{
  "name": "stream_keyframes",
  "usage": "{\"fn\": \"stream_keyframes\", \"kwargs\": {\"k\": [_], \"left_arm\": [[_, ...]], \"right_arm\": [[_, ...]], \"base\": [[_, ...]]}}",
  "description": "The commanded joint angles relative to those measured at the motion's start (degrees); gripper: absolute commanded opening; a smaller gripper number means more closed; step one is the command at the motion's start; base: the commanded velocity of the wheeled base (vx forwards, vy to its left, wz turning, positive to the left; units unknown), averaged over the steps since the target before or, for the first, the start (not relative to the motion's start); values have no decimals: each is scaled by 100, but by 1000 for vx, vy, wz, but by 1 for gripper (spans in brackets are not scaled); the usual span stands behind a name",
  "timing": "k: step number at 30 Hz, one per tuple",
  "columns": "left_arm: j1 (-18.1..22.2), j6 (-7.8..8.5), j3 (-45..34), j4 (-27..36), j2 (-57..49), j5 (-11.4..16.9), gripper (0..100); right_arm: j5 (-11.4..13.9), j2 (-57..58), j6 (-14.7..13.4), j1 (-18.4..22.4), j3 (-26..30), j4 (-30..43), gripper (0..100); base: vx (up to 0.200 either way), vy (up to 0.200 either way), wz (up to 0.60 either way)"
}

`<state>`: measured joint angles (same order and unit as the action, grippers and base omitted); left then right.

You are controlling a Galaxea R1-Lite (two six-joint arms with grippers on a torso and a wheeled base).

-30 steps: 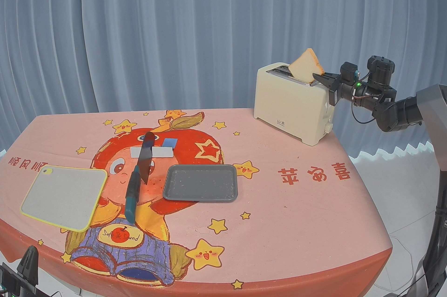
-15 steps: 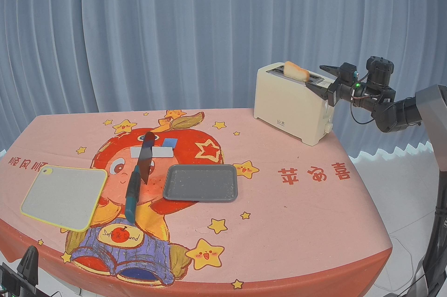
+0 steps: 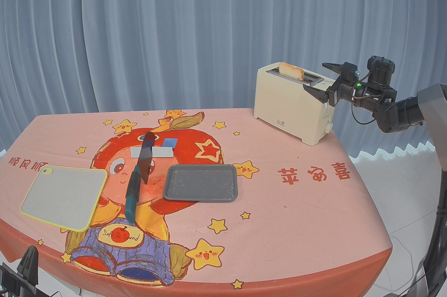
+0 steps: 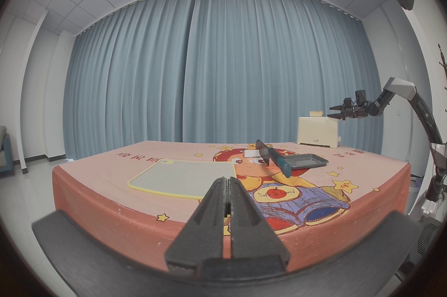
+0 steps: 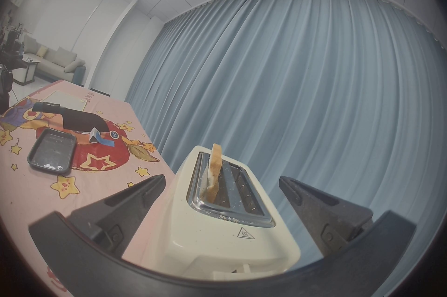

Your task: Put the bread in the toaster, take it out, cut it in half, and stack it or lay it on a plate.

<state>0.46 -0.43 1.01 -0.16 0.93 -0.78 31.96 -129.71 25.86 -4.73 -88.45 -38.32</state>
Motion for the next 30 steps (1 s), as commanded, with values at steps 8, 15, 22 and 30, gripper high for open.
{"fn": "stream_keyframes", "kwargs": {"k": [8, 15, 22, 30], "left_arm": [[6, -1, -101, -2, -93, -1, 0], [6, -1, -101, -2, -93, -1, 0], [6, -1, -101, -2, -93, -1, 0], [6, -1, -101, -2, -93, -1, 0]], "right_arm": [[-507, 1686, -213, 77, 1551, -88, 100], [-911, 2398, -775, -37, 2236, -97, 100], [-1157, 2951, -1100, -19, 2992, -106, 100], [-1175, 3312, -1329, -133, 3880, -493, 0]], "base": [[0, 0, 0], [0, 0, 0], [0, 0, 0], [0, 0, 0]]}}
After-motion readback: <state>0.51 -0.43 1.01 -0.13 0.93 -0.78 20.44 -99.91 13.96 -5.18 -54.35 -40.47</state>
